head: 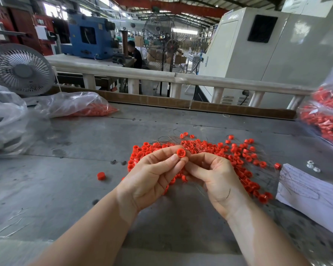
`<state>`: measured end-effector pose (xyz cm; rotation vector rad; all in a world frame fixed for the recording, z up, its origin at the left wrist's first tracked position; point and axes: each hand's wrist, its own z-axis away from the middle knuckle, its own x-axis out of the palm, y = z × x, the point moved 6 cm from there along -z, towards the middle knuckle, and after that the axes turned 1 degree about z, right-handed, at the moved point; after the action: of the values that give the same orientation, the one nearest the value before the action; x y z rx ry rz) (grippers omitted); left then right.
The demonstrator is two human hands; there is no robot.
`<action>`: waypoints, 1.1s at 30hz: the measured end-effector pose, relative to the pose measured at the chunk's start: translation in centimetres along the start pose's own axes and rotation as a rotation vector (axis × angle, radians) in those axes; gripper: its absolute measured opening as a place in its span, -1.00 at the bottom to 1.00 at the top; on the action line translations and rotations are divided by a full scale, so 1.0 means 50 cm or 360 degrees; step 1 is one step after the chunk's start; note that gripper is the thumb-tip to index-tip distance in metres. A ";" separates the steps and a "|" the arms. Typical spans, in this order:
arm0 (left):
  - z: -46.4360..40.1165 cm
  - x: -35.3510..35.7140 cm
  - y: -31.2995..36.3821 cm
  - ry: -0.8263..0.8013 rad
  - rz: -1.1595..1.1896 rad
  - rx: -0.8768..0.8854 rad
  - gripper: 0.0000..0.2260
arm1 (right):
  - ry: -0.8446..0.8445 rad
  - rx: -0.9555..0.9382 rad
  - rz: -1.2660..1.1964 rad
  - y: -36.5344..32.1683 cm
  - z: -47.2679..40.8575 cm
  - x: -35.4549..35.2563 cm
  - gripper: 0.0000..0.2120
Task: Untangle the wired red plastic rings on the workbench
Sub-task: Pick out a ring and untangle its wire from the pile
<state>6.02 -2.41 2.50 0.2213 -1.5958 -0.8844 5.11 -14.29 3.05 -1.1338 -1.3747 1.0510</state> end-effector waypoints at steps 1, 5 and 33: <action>0.000 -0.001 0.000 0.0011 0.0006 0.0005 -0.81 | 0.0002 0.0012 -0.0006 0.000 0.000 0.000 -0.88; -0.004 -0.010 0.003 0.0108 0.0008 0.0059 -0.82 | 0.0166 -0.0049 0.0015 -0.003 -0.005 -0.019 -0.83; -0.006 -0.022 -0.004 0.0227 -0.0134 0.0048 -0.84 | 0.0263 -0.0536 0.0355 -0.044 -0.001 -0.025 -0.72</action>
<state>6.49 -2.02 1.51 0.3671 -1.4767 -0.8897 5.02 -15.89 5.00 -1.6159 -1.3454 0.8750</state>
